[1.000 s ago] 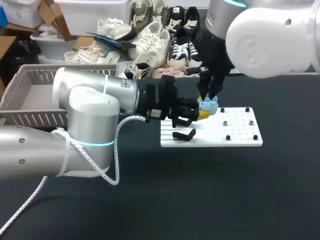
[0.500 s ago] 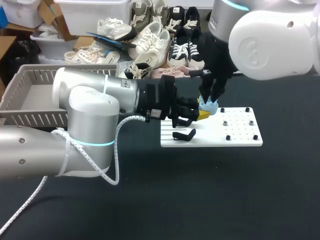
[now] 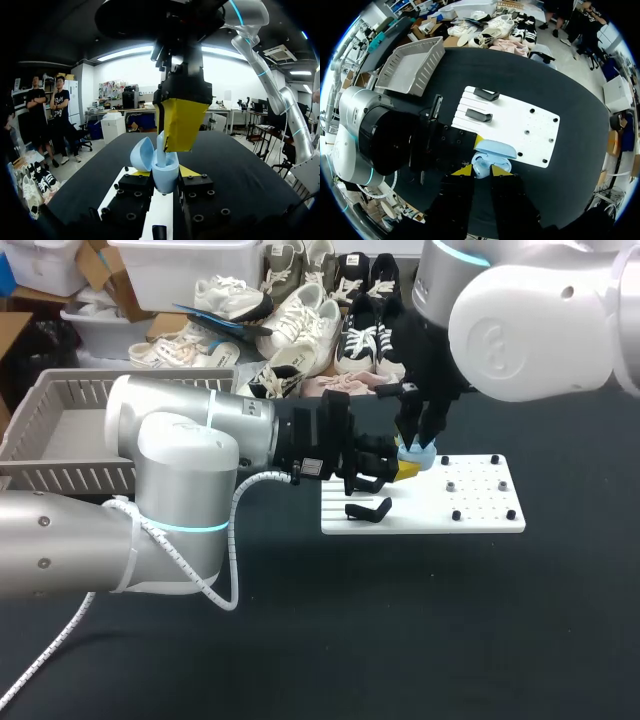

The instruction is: Pick up each earbud case from the left stands, insert the matching earbuds, close the lid, and place the case in the box.

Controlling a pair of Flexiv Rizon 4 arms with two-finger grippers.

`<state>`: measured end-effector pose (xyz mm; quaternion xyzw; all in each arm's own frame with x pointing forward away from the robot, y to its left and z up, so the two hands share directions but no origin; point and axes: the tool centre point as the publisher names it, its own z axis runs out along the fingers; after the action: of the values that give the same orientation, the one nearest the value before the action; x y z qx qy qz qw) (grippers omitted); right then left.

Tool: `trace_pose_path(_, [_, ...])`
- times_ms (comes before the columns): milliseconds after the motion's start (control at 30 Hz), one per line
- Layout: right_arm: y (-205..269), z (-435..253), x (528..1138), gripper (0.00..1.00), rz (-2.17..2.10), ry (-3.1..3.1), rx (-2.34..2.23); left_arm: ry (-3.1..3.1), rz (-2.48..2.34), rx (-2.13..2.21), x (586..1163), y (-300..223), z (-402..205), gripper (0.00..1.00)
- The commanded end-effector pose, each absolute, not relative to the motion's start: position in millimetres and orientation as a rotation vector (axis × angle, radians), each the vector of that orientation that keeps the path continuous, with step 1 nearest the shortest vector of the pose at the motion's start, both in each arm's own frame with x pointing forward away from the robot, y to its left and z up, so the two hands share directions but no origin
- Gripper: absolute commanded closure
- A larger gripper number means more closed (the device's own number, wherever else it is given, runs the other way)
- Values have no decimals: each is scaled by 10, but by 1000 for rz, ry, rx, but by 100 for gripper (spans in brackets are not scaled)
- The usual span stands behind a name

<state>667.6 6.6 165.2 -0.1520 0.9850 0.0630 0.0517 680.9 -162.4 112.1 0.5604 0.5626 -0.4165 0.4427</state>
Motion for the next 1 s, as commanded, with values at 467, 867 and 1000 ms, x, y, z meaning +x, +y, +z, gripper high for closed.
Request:
trace_pose_path(467, [18,1719,6663,100,182,2984,-446,1394,-1034,1391,6816,-1620,1122,100])
trace_pose_path(867, [45,1684,6676,100,185,2993,-441,1394,-1034,1391,6816,-1620,1122,100])
trace_pose_path(1000, [39,1706,6680,100,183,2990,-442,1394,-1034,1391,6816,-1620,1122,100])
